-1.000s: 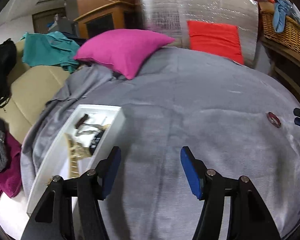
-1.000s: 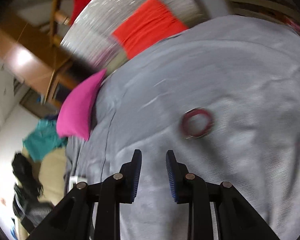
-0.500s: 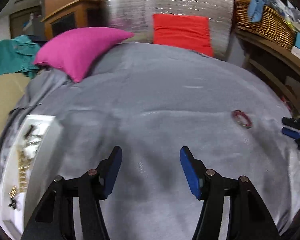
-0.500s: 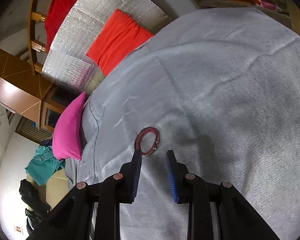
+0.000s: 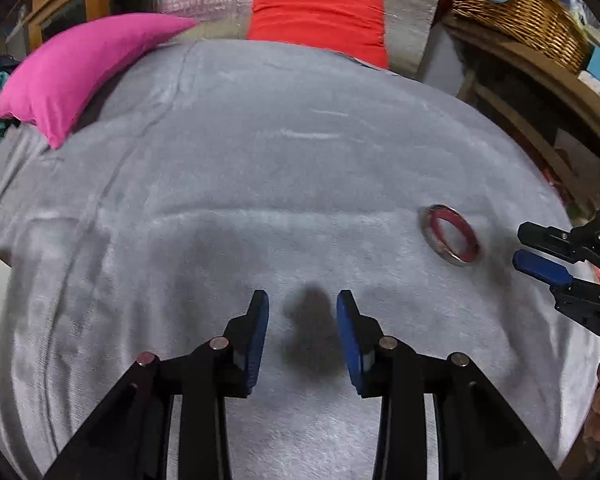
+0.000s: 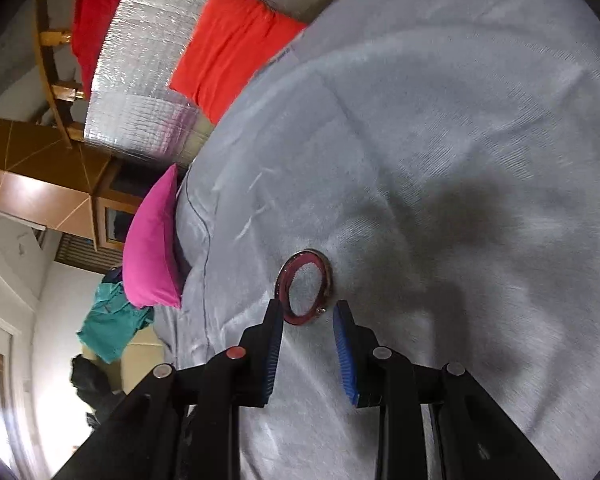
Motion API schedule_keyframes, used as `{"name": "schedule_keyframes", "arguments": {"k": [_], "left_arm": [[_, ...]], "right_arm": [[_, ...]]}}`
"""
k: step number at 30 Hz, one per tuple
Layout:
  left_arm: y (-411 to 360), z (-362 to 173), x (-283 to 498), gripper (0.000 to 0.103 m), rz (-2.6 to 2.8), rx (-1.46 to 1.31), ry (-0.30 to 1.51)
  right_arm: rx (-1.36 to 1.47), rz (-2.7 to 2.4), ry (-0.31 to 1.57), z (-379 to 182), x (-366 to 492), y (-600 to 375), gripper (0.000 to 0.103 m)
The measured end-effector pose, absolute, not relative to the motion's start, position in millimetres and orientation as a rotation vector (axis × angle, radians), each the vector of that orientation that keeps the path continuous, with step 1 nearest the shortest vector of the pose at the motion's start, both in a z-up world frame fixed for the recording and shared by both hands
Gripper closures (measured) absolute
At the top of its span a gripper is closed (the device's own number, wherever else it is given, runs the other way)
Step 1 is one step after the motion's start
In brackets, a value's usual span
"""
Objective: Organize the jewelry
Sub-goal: 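Grasp the silver cuff bangle beside the red bangle with the right tool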
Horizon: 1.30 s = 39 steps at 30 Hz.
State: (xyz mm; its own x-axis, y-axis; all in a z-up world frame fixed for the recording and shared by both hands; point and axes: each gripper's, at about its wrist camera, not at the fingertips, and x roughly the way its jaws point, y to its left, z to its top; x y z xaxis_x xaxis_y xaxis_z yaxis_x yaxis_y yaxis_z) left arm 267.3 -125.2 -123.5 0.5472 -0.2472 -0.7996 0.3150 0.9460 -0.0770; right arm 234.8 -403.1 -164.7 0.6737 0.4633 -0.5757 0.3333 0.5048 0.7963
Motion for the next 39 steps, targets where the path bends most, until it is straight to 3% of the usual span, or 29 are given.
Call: {"name": "schedule_keyframes", "arguments": {"k": [20, 23, 27, 29, 30, 34, 39], "left_arm": [[-84, -114, 276, 0.067, -0.171, 0.129, 0.867], [-73, -113, 278, 0.067, -0.149, 0.126, 0.869], [-51, -106, 283, 0.067, -0.112, 0.068, 0.867], [-41, -105, 286, 0.067, -0.101, 0.033, 0.874], [-37, -106, 287, 0.067, -0.099, 0.017, 0.882], [-39, -111, 287, 0.067, -0.104, 0.023, 0.907], [-52, -111, 285, 0.067, -0.140, 0.044, 0.899]], "right_arm": [[0.982, 0.015, 0.926, -179, 280, -380, 0.072], [1.071, 0.137, 0.868, -172, 279, -377, 0.070], [0.967, 0.490, 0.617, -102, 255, -355, 0.070], [0.920, 0.492, 0.553, -86, 242, -356, 0.055], [0.881, 0.402, 0.572, -88, 241, -359, 0.042], [0.983, 0.259, 0.713, -129, 258, -371, 0.040], [0.941, 0.197, 0.777, -138, 269, -365, 0.042]]}}
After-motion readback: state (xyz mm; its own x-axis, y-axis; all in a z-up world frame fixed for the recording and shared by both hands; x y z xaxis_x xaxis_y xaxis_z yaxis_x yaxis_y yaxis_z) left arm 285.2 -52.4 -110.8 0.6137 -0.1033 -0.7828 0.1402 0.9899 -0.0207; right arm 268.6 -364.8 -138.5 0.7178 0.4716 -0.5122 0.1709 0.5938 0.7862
